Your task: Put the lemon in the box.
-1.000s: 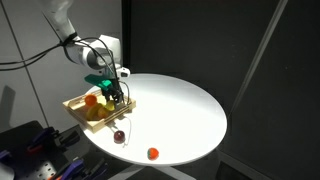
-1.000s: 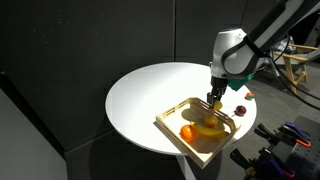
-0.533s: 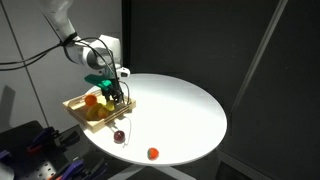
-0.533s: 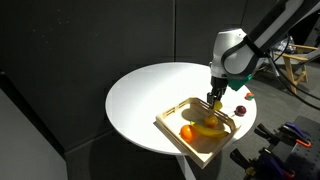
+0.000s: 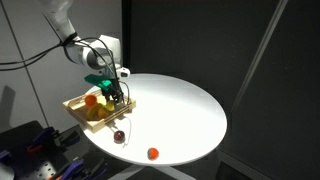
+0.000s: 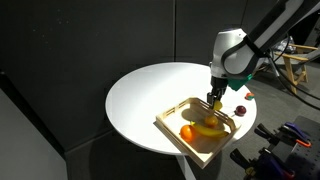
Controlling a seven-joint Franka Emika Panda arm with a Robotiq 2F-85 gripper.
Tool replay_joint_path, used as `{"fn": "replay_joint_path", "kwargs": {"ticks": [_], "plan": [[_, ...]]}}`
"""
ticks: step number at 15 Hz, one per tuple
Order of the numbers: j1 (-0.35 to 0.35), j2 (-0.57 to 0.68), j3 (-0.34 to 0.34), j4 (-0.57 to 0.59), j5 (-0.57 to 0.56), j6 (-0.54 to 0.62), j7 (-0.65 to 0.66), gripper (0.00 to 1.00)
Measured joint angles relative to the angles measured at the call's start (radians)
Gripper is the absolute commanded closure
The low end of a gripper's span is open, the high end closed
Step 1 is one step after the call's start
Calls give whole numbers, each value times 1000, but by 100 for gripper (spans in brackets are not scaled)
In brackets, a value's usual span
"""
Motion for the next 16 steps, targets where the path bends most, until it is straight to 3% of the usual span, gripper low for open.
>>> {"fn": "replay_joint_path", "kwargs": {"ticks": [3, 4, 16], "plan": [[0, 0, 0, 0, 0, 0, 0, 39], [0, 0, 0, 0, 0, 0, 0, 64], [0, -22, 29, 8, 2, 0, 0, 64]]}}
